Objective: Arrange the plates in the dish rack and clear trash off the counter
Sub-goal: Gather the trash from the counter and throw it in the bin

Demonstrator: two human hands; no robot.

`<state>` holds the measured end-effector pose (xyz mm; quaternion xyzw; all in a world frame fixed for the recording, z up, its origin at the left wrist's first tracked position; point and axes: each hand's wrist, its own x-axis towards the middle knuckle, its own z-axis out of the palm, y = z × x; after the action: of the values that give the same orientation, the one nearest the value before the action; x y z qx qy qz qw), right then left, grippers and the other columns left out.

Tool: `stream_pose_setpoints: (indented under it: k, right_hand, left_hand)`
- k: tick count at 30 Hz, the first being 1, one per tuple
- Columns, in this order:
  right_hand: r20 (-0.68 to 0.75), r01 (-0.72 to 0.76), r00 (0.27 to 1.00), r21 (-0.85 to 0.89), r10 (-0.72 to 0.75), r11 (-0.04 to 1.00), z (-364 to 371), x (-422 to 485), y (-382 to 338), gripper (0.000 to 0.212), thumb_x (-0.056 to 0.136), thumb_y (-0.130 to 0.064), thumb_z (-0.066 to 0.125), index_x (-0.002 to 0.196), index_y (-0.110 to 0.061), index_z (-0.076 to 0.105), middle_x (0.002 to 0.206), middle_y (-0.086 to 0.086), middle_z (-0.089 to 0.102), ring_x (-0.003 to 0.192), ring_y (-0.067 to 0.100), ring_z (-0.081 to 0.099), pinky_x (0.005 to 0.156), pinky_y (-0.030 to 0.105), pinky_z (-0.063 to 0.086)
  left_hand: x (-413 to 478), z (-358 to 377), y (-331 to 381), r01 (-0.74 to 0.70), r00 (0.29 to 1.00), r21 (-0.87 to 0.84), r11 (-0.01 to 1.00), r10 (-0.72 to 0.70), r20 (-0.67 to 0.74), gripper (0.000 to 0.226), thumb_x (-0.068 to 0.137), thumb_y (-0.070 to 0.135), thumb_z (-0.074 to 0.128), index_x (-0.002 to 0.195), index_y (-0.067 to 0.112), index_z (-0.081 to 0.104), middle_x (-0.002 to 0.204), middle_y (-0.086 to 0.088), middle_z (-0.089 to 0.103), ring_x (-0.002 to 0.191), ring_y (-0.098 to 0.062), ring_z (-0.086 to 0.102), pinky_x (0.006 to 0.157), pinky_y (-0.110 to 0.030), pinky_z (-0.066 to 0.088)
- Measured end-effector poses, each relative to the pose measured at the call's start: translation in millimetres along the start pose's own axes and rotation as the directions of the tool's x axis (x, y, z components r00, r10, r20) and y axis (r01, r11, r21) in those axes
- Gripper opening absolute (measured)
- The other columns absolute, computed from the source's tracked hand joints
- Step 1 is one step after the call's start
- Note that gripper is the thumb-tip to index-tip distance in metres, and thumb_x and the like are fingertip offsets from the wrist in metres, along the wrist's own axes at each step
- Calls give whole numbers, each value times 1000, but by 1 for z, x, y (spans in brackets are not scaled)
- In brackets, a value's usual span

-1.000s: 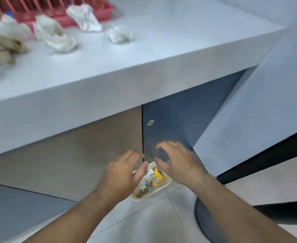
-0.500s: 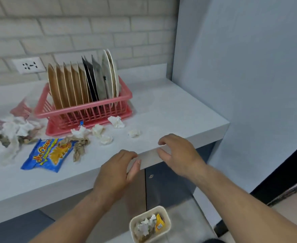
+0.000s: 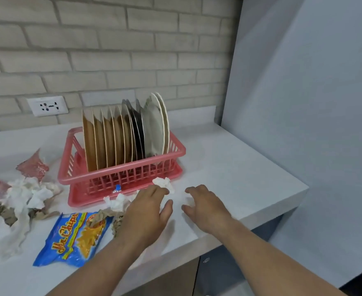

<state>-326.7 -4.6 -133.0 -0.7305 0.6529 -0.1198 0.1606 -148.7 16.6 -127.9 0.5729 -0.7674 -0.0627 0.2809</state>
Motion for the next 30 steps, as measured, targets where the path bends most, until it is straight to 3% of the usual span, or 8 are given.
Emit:
stream_pose_setpoints:
  k: [7, 11, 14, 18, 21, 25, 27, 30]
  right_hand:
    - [136, -77, 986, -113, 93, 991, 20, 37, -1, 29, 103, -27, 37, 123, -15, 53, 120, 7, 46, 100, 26, 55, 84, 34, 47]
    - [90, -123, 988, -18, 124, 992, 8, 40, 9, 21, 100, -28, 42, 116, -21, 55, 112, -2, 48, 92, 16, 51, 80, 24, 44]
    - [41, -119, 992, 54, 116, 992, -5, 41, 15, 16, 100, -27, 45, 109, -22, 57, 102, -6, 48, 87, 9, 50, 68, 16, 39]
    - [-6, -84, 996, 131, 85, 988, -20, 43, 22, 15, 100, -25, 47, 107, -23, 60, 97, -11, 51, 76, 0, 51, 62, 13, 40]
    - [-14, -82, 996, 210, 87, 974, -27, 39, 30, 12, 99, -27, 47, 100, -24, 58, 90, -10, 57, 70, 4, 53, 63, 18, 44]
    - [32, -95, 995, 268, 90, 959, -33, 30, 44, 12, 101, -26, 42, 102, -27, 54, 84, -7, 58, 65, 8, 52, 64, 22, 46]
    - [54, -90, 995, 259, 79, 962, -37, 27, 52, 16, 102, -24, 39, 108, -27, 54, 88, -9, 56, 66, 4, 52, 63, 16, 45]
    - [78, -78, 995, 245, 60, 966, -41, 22, 63, 23, 103, -19, 37, 117, -25, 54, 99, -11, 52, 73, -3, 51, 59, 8, 38]
  left_hand:
    - [67, 5, -35, -62, 977, 114, 992, 38, 209, 44, 94, 41, 45, 136, 29, 39, 136, 7, 38, 119, -16, 42, 99, -35, 43]
    - [93, 12, -37, -95, 952, 240, 966, 18, 306, 43, 95, 38, 46, 135, 27, 39, 135, 2, 38, 119, -22, 42, 101, -40, 42]
    - [105, 21, -34, -93, 928, 328, 940, -37, 370, 41, 94, 34, 51, 133, 24, 42, 132, -3, 41, 117, -26, 45, 102, -43, 43]
    - [110, 38, -29, -52, 896, 365, 930, -118, 428, 42, 94, 30, 52, 134, 20, 43, 132, -5, 43, 117, -29, 45, 99, -43, 45]
    - [110, 50, -26, -71, 894, 417, 906, -128, 429, 36, 96, 22, 48, 131, 16, 48, 133, -8, 41, 120, -30, 43, 101, -39, 42]
    - [108, 67, -29, 82, 895, 195, 977, -159, 417, 34, 99, 19, 34, 129, 11, 48, 131, -10, 50, 115, -28, 51, 87, -31, 39]
    - [107, 68, -20, 23, 896, 192, 981, -105, 432, 33, 100, 20, 31, 125, 10, 50, 125, -10, 56, 112, -28, 53, 84, -31, 39]
    - [109, 54, -2, 7, 938, 126, 992, -50, 344, 29, 94, 10, 39, 113, 22, 58, 111, 0, 62, 100, -21, 59, 84, -28, 46]
